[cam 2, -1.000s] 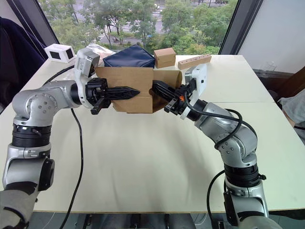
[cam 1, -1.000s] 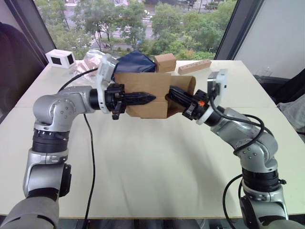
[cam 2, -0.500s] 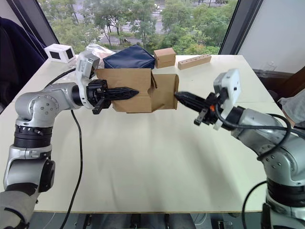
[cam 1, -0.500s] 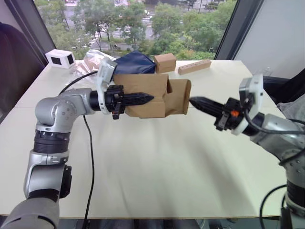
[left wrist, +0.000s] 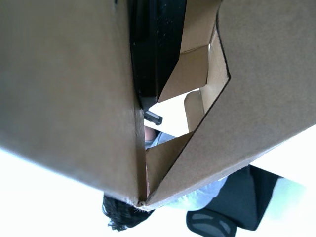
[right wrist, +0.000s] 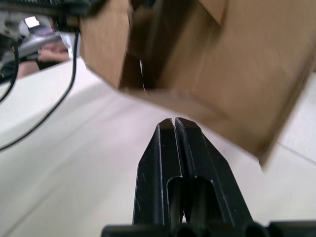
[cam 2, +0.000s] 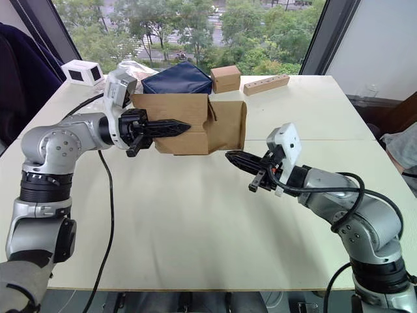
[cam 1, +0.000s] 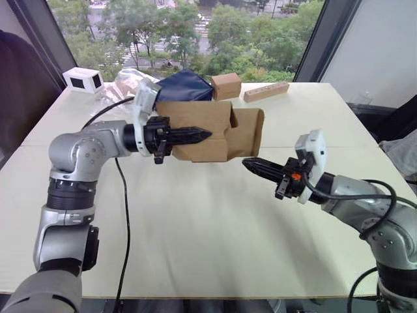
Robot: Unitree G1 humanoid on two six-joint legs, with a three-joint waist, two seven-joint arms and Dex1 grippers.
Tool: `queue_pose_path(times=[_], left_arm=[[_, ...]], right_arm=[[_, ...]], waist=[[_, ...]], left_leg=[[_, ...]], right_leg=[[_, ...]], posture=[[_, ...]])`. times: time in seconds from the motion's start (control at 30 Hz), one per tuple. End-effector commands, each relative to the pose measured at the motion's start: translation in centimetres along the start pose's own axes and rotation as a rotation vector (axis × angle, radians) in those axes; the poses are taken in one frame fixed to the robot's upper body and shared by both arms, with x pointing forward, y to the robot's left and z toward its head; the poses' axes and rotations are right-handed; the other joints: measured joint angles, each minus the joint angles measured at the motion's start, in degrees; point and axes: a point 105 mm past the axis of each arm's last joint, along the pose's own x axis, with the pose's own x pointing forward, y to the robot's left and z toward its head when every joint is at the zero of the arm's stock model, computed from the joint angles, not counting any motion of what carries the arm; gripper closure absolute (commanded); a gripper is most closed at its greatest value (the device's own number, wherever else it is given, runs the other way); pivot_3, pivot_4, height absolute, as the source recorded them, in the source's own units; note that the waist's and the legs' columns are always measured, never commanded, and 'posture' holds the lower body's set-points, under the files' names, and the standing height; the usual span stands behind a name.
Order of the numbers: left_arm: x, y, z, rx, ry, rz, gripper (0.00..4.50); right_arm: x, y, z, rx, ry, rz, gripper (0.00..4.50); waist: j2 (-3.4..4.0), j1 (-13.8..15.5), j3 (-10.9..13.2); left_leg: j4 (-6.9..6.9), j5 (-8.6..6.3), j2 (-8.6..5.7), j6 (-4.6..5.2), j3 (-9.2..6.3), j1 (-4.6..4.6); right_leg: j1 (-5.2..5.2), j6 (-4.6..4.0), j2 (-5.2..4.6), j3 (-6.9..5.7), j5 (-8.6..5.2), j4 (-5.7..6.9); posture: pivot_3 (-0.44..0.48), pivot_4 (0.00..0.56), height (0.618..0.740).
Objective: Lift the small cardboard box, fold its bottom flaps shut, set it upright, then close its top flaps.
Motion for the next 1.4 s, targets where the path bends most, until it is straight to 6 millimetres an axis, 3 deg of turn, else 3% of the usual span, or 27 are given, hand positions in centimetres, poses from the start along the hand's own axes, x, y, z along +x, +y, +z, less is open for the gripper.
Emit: queue_pose_path(times=[0.03,0.5,0.7,0.9,0.97,1.07,1.13,1.2,1.3,1.4], left_arm=[[0.3,-1.1,0.8,0.046,0.013,-0.046,4.50],[0.2,-0.8,0.1,0.032,0.027,-0.035,4.50],[0.1,-0.6,0.3,0.038,0.015,-0.023,4.50],[-0.1,-0.6,0.7,0.042,0.005,-0.021,4.50],[-0.3,-0.6,0.8,0.043,0.003,-0.021,4.50],[-0.4,-0.6,1.0,0.044,-0.002,-0.020,4.50],[-0.3,-0.8,1.0,0.044,-0.004,-0.030,4.50],[-0.2,-1.1,1.0,0.044,-0.004,-0.040,4.50],[-0.1,-1.1,1.0,0.044,-0.005,-0.044,4.50],[0.1,-0.9,0.8,0.041,-0.009,-0.038,4.50]], right_arm=[[0.6,0.1,1.3,-0.018,-0.069,0.017,4.47],[2.0,1.8,1.0,0.026,-0.107,0.106,4.47],[1.4,1.4,1.4,-0.003,-0.098,0.094,4.47],[-1.4,-0.4,3.0,-0.030,-0.089,0.056,4.47],[-3.1,-1.4,4.4,0.001,-0.119,0.036,4.47],[-4.6,-3.4,5.3,-0.003,-0.152,-0.050,4.47],[-5.1,-5.7,5.2,-0.013,-0.173,-0.154,4.47],[-5.0,-7.1,4.7,-0.015,-0.171,-0.209,4.47],[-3.4,-8.2,2.4,-0.046,-0.073,-0.243,4.47],[-1.2,-8.2,1.6,-0.047,-0.090,-0.225,4.47]], waist=[[0.00,0.05,0.00],[0.00,0.10,0.00],[0.00,0.11,0.00],[0.00,0.20,0.00],[0.00,0.16,0.00],[0.01,0.16,0.01],[0.02,0.00,0.01],[0.02,0.06,0.01],[0.02,0.09,0.01],[0.02,-0.02,0.01]], left_leg=[[-0.01,0.00,0.00,0.00,0.00,0.00],[0.00,0.00,0.00,0.00,0.00,0.00],[0.00,0.00,0.00,0.00,0.00,0.00],[0.01,0.00,-0.02,0.01,0.00,-0.02],[0.00,-0.01,-0.02,0.01,0.00,0.00],[0.00,-0.01,-0.01,0.01,0.00,0.00],[0.00,-0.01,-0.01,0.01,0.00,0.01],[-0.01,0.00,0.01,0.01,0.01,0.02],[0.00,0.00,-0.01,0.01,0.02,0.01],[0.00,0.00,0.00,0.00,0.02,0.01]], right_leg=[[0.00,0.00,0.01,0.00,0.00,0.00],[0.00,0.00,-0.01,0.00,0.00,0.00],[0.00,0.00,-0.01,0.00,0.00,0.00],[0.01,0.00,-0.03,0.00,0.00,-0.03],[0.02,0.00,-0.02,0.00,0.00,-0.02],[0.02,0.00,-0.02,0.00,0.00,-0.02],[0.03,0.00,-0.01,0.00,0.00,-0.02],[0.02,0.00,0.00,0.00,0.00,0.00],[0.02,0.00,-0.01,0.01,0.00,0.00],[0.00,0.00,0.01,0.01,0.00,0.00]], posture=[[0.000,0.150,0.740],[0.000,0.150,0.740],[0.000,0.150,0.740],[0.000,0.150,0.740],[0.000,0.150,0.740],[0.000,0.150,0.740],[0.000,0.150,0.740],[0.000,0.150,0.740],[0.000,0.150,0.740],[0.000,0.150,0.740]])
